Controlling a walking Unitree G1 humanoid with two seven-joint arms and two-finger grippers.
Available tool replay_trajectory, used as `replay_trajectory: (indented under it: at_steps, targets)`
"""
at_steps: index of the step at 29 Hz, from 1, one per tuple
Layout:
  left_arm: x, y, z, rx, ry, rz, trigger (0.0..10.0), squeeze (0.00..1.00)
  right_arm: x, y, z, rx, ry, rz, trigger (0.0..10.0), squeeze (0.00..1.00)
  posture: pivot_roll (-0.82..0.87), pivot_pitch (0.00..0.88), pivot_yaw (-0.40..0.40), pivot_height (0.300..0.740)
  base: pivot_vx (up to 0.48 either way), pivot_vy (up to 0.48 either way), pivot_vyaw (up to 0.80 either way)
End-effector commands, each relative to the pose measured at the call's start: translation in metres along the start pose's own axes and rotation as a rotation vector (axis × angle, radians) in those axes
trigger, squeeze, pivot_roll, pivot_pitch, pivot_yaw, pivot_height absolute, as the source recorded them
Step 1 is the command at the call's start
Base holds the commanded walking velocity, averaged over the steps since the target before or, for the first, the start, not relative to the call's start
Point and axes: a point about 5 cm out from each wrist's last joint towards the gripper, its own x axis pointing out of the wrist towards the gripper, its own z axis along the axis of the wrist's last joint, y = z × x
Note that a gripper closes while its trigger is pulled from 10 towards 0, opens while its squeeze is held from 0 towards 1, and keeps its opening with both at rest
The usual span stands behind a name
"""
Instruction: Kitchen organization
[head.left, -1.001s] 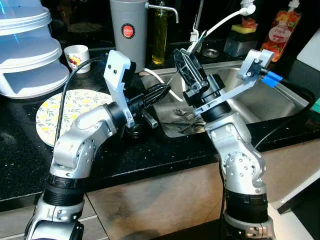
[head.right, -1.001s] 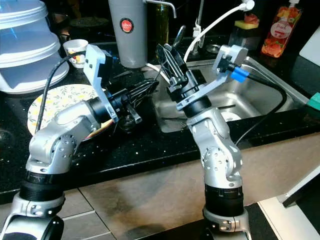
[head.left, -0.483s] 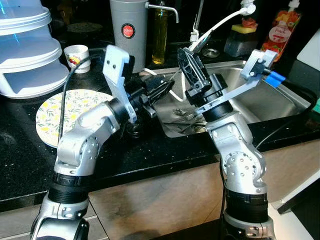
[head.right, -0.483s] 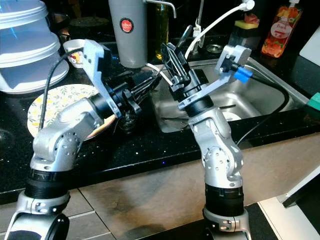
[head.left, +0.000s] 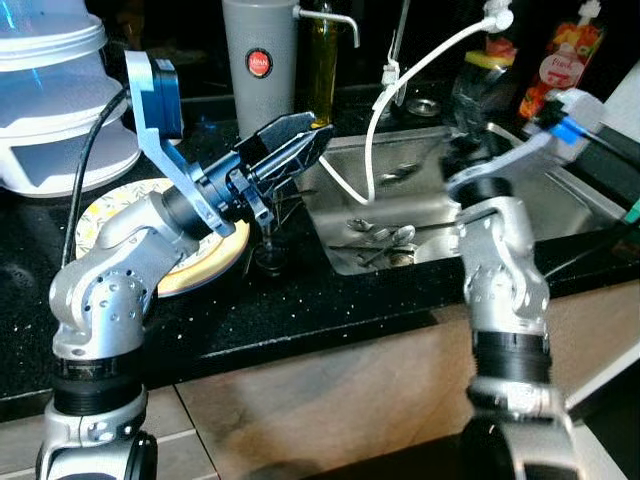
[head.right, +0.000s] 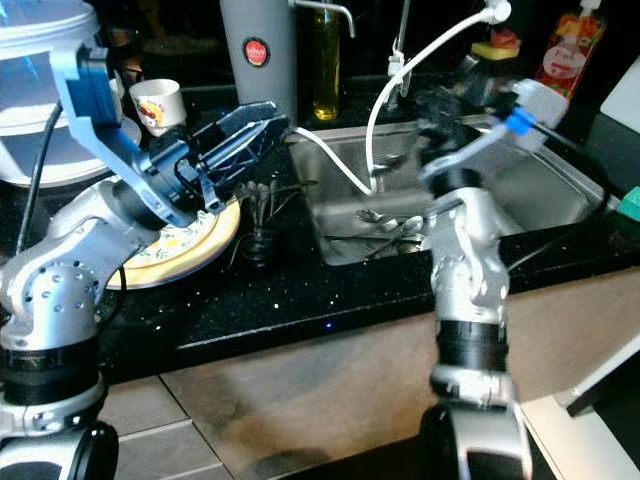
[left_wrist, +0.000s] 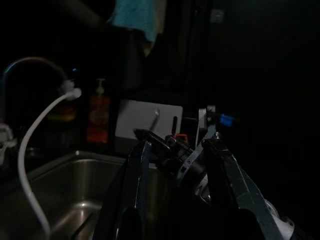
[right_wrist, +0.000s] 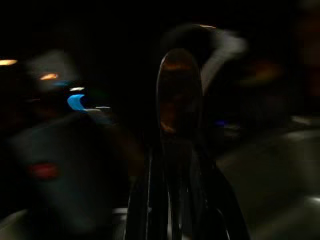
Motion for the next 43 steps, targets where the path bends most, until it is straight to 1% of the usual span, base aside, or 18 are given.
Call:
replay_trajectory:
  at_steps: [1,5,6,11,12,13,15,17,19,20,22,23,24,26,30,33,37,43]
  targets:
    - [0.002,0.004,-0.003,0.005,0.005,0.035,10.0,0.0,0.003,-0.018,-0.013,-0.057,0.039,-0.074,10.0,1.0,0.07,0.0,0.007,0.74,0.0,0.0,0.0]
    - [0.001,0.007,-0.004,-0.005,0.007,0.069,10.0,0.0,0.008,-0.021,-0.012,-0.112,-0.001,-0.047,10.0,1.0,0.07,0.0,0.007,0.74,0.0,0.0,0.0]
    - [0.0,0.007,-0.003,-0.013,0.006,0.074,10.0,0.0,0.009,-0.013,-0.003,-0.131,-0.061,0.009,10.0,0.01,0.08,0.0,0.005,0.74,0.0,0.0,0.0]
    - [-0.001,0.01,-0.011,-0.026,0.023,0.119,10.0,0.0,0.0,0.018,0.021,-0.269,-0.202,0.246,10.0,0.0,0.07,0.0,0.008,0.74,0.0,0.0,0.0]
    - [0.0,0.01,-0.013,-0.018,0.032,0.129,10.0,0.0,-0.004,0.021,0.023,-0.309,-0.219,0.266,10.0,0.0,0.06,0.0,0.01,0.74,0.0,0.0,0.0]
    - [0.001,0.01,-0.018,0.005,0.052,0.148,10.0,0.0,-0.013,0.024,0.025,-0.431,-0.255,0.294,10.0,0.0,0.06,0.0,0.008,0.74,0.0,0.0,0.0]
    - [0.001,0.01,-0.019,0.017,0.059,0.156,10.0,0.0,-0.017,0.025,0.025,-0.489,-0.273,0.307,10.0,0.0,0.06,0.0,0.008,0.74,0.0,0.0,0.0]
    - [0.003,0.016,-0.024,0.101,0.091,0.246,10.0,0.0,-0.024,0.022,0.025,-0.505,-0.284,0.281,10.0,0.0,0.05,0.0,0.009,0.74,0.0,0.0,0.0]
    - [0.005,0.026,-0.029,0.232,0.122,0.404,10.0,0.0,-0.037,0.02,0.021,-0.444,-0.255,0.264,10.0,0.0,0.05,0.0,0.006,0.74,0.0,0.0,0.0]
    - [0.005,0.026,-0.029,0.232,0.122,0.404,10.0,0.0,-0.037,0.02,0.021,-0.444,-0.255,0.264,10.0,0.0,0.05,0.0,0.006,0.74,0.0,0.0,0.0]
    - [0.003,0.03,-0.031,0.437,0.144,0.534,10.0,0.0,-0.05,0.015,0.019,-0.266,-0.194,0.206,10.0,0.0,0.05,0.0,0.009,0.74,0.0,0.0,0.0]
    - [0.003,0.03,-0.031,0.437,0.144,0.534,10.0,0.0,-0.05,0.015,0.019,-0.266,-0.194,0.206,10.0,0.0,0.05,0.0,0.009,0.74,0.0,0.0,0.0]
    - [0.003,0.029,-0.03,0.494,0.137,0.569,10.0,0.0,-0.052,0.008,0.024,-0.265,-0.205,0.166,10.0,0.0,0.04,0.001,0.012,0.74,0.0,0.0,0.0]
    - [0.003,0.026,-0.032,0.538,0.135,0.582,10.0,0.0,-0.053,0.006,0.029,-0.339,-0.231,0.162,10.0,0.0,0.04,0.001,0.014,0.74,0.0,0.0,0.0]
    - [0.004,0.026,-0.036,0.531,0.121,0.62,10.0,0.0,-0.053,0.009,0.032,-0.366,-0.243,0.189,10.0,0.0,0.04,0.0,0.017,0.74,0.0,0.0,0.0]
    - [0.006,0.025,-0.039,0.528,0.106,0.652,10.0,0.0,-0.049,0.015,0.033,-0.282,-0.228,0.182,10.0,0.0,0.04,0.0,0.015,0.74,0.0,0.0,0.0]
    - [0.008,0.026,-0.039,0.533,0.086,0.669,10.0,0.0,-0.047,0.018,0.031,-0.236,-0.207,0.183,10.0,0.0,0.05,0.0,0.013,0.74,0.0,0.0,0.0]
    - [0.009,0.027,-0.039,0.546,0.082,0.679,10.0,0.0,-0.046,0.019,0.03,-0.236,-0.199,0.189,10.0,0.0,0.05,0.0,0.015,0.74,0.0,0.0,0.0]
